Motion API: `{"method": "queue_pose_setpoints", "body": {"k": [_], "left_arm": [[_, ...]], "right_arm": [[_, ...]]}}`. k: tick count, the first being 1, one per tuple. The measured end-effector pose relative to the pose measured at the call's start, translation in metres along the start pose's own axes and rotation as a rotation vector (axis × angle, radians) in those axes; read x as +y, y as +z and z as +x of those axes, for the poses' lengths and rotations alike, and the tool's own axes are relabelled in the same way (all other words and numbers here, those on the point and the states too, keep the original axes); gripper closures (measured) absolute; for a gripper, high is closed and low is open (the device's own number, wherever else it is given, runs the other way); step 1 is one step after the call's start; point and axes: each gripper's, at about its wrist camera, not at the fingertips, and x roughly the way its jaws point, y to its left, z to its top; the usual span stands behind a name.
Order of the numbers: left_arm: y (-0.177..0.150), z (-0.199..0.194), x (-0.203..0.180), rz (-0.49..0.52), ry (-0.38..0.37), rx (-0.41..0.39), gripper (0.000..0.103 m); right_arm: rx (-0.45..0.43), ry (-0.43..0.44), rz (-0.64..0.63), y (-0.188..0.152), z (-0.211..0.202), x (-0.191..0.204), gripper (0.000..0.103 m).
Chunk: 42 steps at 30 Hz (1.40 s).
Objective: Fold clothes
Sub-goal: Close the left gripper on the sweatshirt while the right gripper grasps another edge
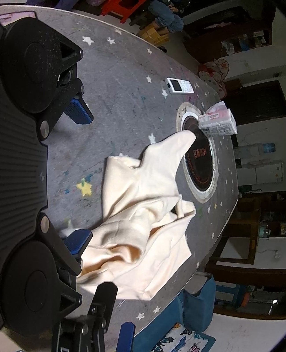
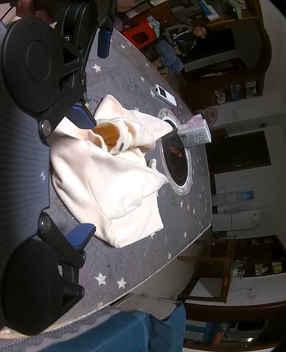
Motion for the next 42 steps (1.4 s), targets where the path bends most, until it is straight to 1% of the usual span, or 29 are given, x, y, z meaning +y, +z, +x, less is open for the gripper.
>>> {"method": "queue_pose_setpoints", "body": {"k": [4,8,10,11,12,14,16,19,22,23,24,25,26,27,28,29,30,32,33,35,36,37,40,42], "left_arm": [[0.013,0.004,0.009,-0.011,0.016,-0.015,0.0],[0.029,0.008,0.018,-0.039,0.004,-0.024,0.0],[0.037,0.011,0.021,-0.058,-0.014,-0.031,0.0],[0.042,0.013,0.022,-0.068,-0.025,-0.035,0.0],[0.047,0.015,0.023,-0.077,-0.036,-0.037,0.001],[0.056,0.022,0.024,-0.094,-0.056,-0.042,0.001],[0.065,0.03,0.023,-0.11,-0.084,-0.046,0.004],[0.076,0.046,0.021,-0.126,-0.135,-0.025,0.011],[0.082,0.061,0.015,-0.121,-0.173,-0.001,0.015],[0.083,0.065,0.014,-0.116,-0.179,0.007,0.022],[0.084,0.07,0.012,-0.11,-0.183,0.017,0.03],[0.085,0.075,0.01,-0.105,-0.186,0.027,0.035],[0.085,0.08,0.009,-0.099,-0.189,0.037,0.048],[0.086,0.084,0.007,-0.093,-0.192,0.047,0.058],[0.085,0.087,0.007,-0.091,-0.197,0.055,0.061],[0.084,0.088,0.007,-0.086,-0.204,0.057,0.068],[0.083,0.089,0.007,-0.078,-0.207,0.056,0.079],[0.08,0.087,0.007,-0.064,-0.196,0.047,0.09],[0.079,0.086,0.008,-0.062,-0.193,0.041,0.093],[0.078,0.081,0.011,-0.063,-0.192,0.026,0.097],[0.077,0.078,0.013,-0.064,-0.188,0.017,0.099],[0.075,0.074,0.015,-0.064,-0.183,0.007,0.1],[0.071,0.062,0.022,-0.071,-0.17,-0.022,0.102],[0.07,0.052,0.029,-0.084,-0.177,-0.04,0.103]], "right_arm": [[0.005,0.032,0.022,0.01,0.005,-0.006,0.013],[0.014,0.04,0.015,0.02,0.013,-0.009,0.019],[0.02,0.041,0.002,0.026,0.019,-0.01,0.026],[0.023,0.041,-0.005,0.029,0.022,-0.011,0.028],[0.025,0.039,-0.011,0.031,0.025,-0.012,0.033],[0.036,0.03,-0.033,0.038,0.035,-0.013,0.038],[0.049,0.028,-0.054,0.044,0.046,-0.014,0.044],[0.077,0.059,-0.059,0.051,0.06,-0.016,0.05],[0.099,0.084,-0.08,0.053,0.072,-0.012,0.051],[0.103,0.093,-0.089,0.054,0.075,-0.01,0.052],[0.109,0.102,-0.097,0.054,0.078,-0.007,0.055],[0.114,0.109,-0.105,0.054,0.082,-0.005,0.059],[0.121,0.113,-0.113,0.054,0.086,-0.003,0.06],[0.128,0.116,-0.122,0.054,0.09,-0.001,0.062],[0.136,0.118,-0.131,0.054,0.094,0.001,0.065],[0.146,0.115,-0.139,0.053,0.099,0.003,0.065],[0.155,0.112,-0.146,0.052,0.102,0.004,0.066],[0.168,0.107,-0.158,0.05,0.108,0.005,0.074],[0.168,0.102,-0.163,0.05,0.109,0.005,0.081],[0.171,0.091,-0.17,0.049,0.11,0.005,0.087],[0.169,0.087,-0.169,0.049,0.109,0.004,0.093],[0.163,0.08,-0.171,0.049,0.107,0.003,0.096],[0.131,0.057,-0.176,0.051,0.096,0.0,0.099],[0.104,0.046,-0.169,0.052,0.086,-0.002,0.1]]}}
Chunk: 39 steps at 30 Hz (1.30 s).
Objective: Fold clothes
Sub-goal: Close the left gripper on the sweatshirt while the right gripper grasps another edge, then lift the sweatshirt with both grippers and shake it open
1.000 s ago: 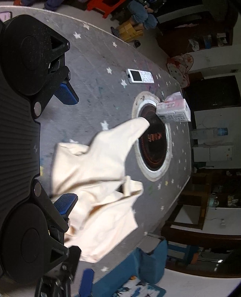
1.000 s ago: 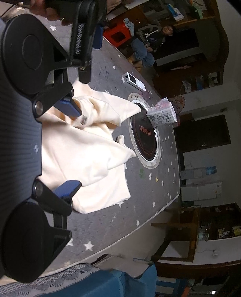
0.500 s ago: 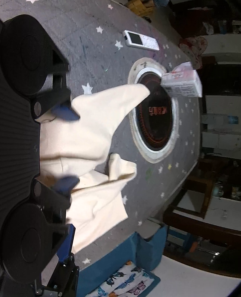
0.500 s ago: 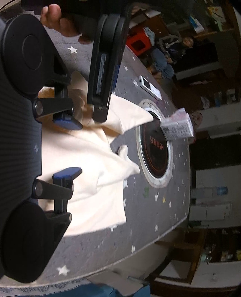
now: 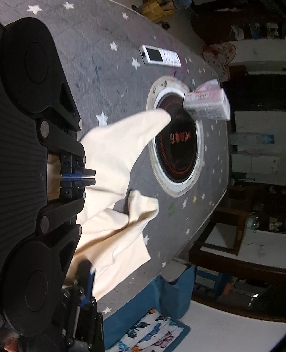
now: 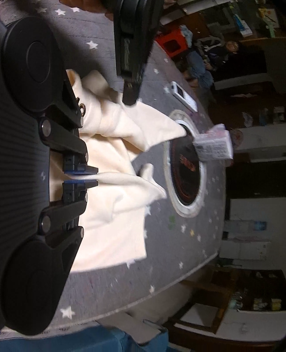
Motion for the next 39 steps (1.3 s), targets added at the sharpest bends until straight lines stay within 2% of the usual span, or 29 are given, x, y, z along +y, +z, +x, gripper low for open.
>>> {"method": "queue_pose_setpoints", "body": {"k": [5,7,8,10,11,12,16,19,20,21,22,24,28,36,38,39], "left_arm": [[0.003,-0.018,0.006,-0.015,-0.035,-0.022,0.102],[0.004,-0.015,0.005,-0.021,-0.048,-0.013,0.096],[0.005,-0.013,0.003,-0.022,-0.054,-0.011,0.093],[0.006,-0.003,-0.003,-0.015,-0.038,-0.002,0.076],[0.007,0.002,-0.004,-0.014,-0.035,0.004,0.061],[0.008,0.007,-0.005,-0.015,-0.037,0.009,0.056],[0.012,0.026,-0.01,-0.018,-0.05,0.027,0.053],[0.013,0.038,-0.011,-0.009,-0.076,0.037,0.055],[0.013,0.043,-0.011,-0.002,-0.086,0.046,0.061],[0.012,0.047,-0.011,0.005,-0.097,0.059,0.082],[0.012,0.052,-0.011,0.011,-0.108,0.072,0.088],[0.01,0.054,-0.008,0.003,-0.126,0.079,0.095],[0.005,0.039,0.0,-0.018,-0.14,0.044,0.097],[-0.004,-0.014,0.018,-0.084,-0.142,-0.043,0.097],[-0.009,-0.027,0.023,-0.097,-0.135,-0.053,0.097],[-0.012,-0.033,0.026,-0.101,-0.13,-0.057,0.097]], "right_arm": [[-0.074,-0.04,0.026,0.001,-0.034,-0.009,0.1],[-0.098,-0.053,0.03,0.0,-0.045,-0.012,0.1],[-0.109,-0.058,0.034,0.0,-0.05,-0.013,0.1],[-0.125,-0.07,0.049,-0.002,-0.06,-0.017,0.1],[-0.128,-0.074,0.053,-0.004,-0.062,-0.019,0.1],[-0.128,-0.078,0.056,-0.006,-0.065,-0.02,0.1],[-0.108,-0.072,0.052,-0.011,-0.064,-0.024,0.1],[-0.096,-0.048,0.039,-0.005,-0.054,-0.023,0.095],[-0.09,-0.037,0.038,-0.003,-0.05,-0.022,0.095],[-0.084,-0.027,0.036,0.0,-0.045,-0.021,0.094],[-0.077,-0.02,0.026,0.003,-0.039,-0.02,0.09],[-0.068,-0.013,0.007,0.009,-0.027,-0.016,0.084],[-0.048,0.012,0.014,0.022,-0.002,-0.018,0.069],[0.009,0.022,0.069,0.04,0.058,-0.028,0.062],[0.018,0.022,0.078,0.04,0.067,-0.028,0.063],[0.019,0.019,0.074,0.04,0.069,-0.027,0.068]]}}
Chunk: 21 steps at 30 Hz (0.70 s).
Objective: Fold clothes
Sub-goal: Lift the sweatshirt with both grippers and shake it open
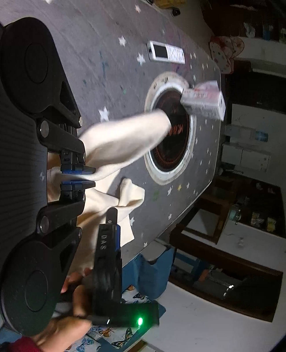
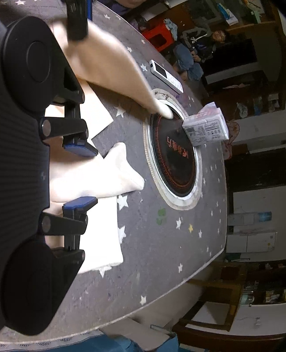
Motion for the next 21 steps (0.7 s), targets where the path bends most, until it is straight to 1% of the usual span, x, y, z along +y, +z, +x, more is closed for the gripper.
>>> {"method": "queue_pose_setpoints", "body": {"k": [1,3,4,9,16,19,21], "left_arm": [[-0.003,-0.006,0.002,-0.003,0.005,-0.004,0.097],[-0.008,-0.018,0.006,-0.007,0.018,-0.012,0.098],[-0.011,-0.024,0.007,-0.008,0.025,-0.016,0.098],[-0.023,-0.053,0.015,-0.011,0.051,-0.04,0.098],[-0.042,-0.099,0.014,0.014,0.055,-0.085,0.098],[-0.053,-0.116,0.013,0.022,0.05,-0.094,0.098],[-0.06,-0.127,0.013,0.028,0.046,-0.1,0.098]], "right_arm": [[0.0,-0.005,-0.005,-0.001,0.002,0.001,0.08],[-0.004,-0.032,-0.032,-0.002,0.0,0.004,0.093],[-0.01,-0.044,-0.041,-0.003,-0.002,0.005,0.096],[-0.078,-0.083,-0.061,-0.002,-0.036,0.006,0.098],[-0.197,-0.134,-0.054,-0.01,-0.109,0.001,0.098],[-0.262,-0.156,-0.067,-0.023,-0.153,0.003,0.098],[-0.286,-0.178,-0.084,-0.035,-0.177,0.004,0.099]]}}
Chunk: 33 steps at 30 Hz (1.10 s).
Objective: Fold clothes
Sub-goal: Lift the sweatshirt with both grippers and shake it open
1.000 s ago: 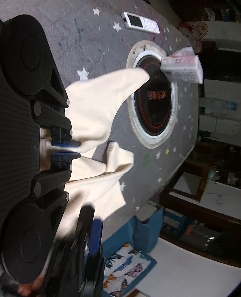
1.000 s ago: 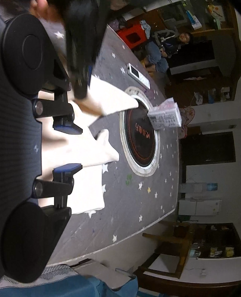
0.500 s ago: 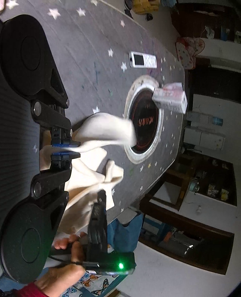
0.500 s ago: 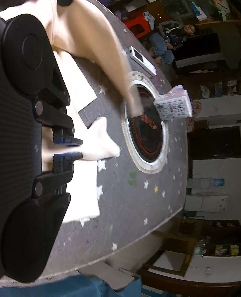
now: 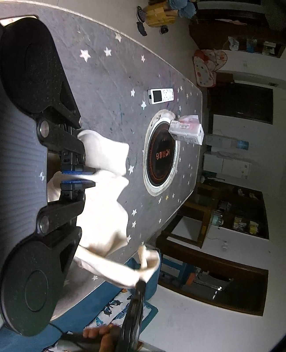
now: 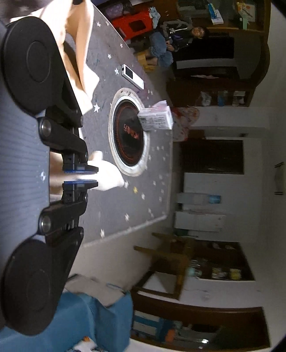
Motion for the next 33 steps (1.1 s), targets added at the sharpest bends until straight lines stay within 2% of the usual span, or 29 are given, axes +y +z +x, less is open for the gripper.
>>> {"method": "queue_pose_setpoints", "body": {"k": [4,8,11,15,17,18,19,23,25,28,33], "left_arm": [[-0.015,-0.012,0.001,0.012,-0.004,0.035,0.098],[-0.031,-0.014,0.004,0.029,-0.009,0.099,0.097],[-0.037,-0.016,0.004,0.055,0.006,0.122,0.093],[-0.033,-0.024,0.006,0.065,0.037,0.1,0.091],[-0.028,-0.028,0.008,0.067,0.052,0.08,0.087],[-0.026,-0.03,0.009,0.067,0.059,0.07,0.085],[-0.023,-0.03,0.009,0.067,0.06,0.063,0.084],[-0.013,-0.023,0.005,0.075,0.044,0.054,0.08],[-0.008,-0.016,0.001,0.084,0.039,0.051,0.074],[-0.004,0.0,-0.006,0.092,0.016,0.066,0.074],[-0.003,0.023,-0.021,0.119,-0.016,0.093,0.074]], "right_arm": [[-0.01,-0.053,-0.009,-0.015,-0.042,-0.01,0.101],[0.055,-0.107,-0.019,-0.037,-0.059,-0.019,0.101],[0.108,-0.087,0.004,-0.052,-0.06,-0.021,0.098],[0.176,0.009,0.032,-0.067,-0.049,-0.012,0.094],[0.218,0.075,0.026,-0.075,-0.041,0.0,0.086],[0.238,0.098,0.015,-0.079,-0.037,0.006,0.075],[0.252,0.112,0.01,-0.082,-0.035,0.011,0.069],[0.305,0.159,0.009,-0.096,-0.032,0.022,0.069],[0.33,0.181,0.057,-0.101,-0.031,0.019,0.069],[0.361,0.218,0.131,-0.111,-0.032,0.014,0.069],[0.401,0.352,0.292,-0.126,-0.028,0.012,0.07]]}}
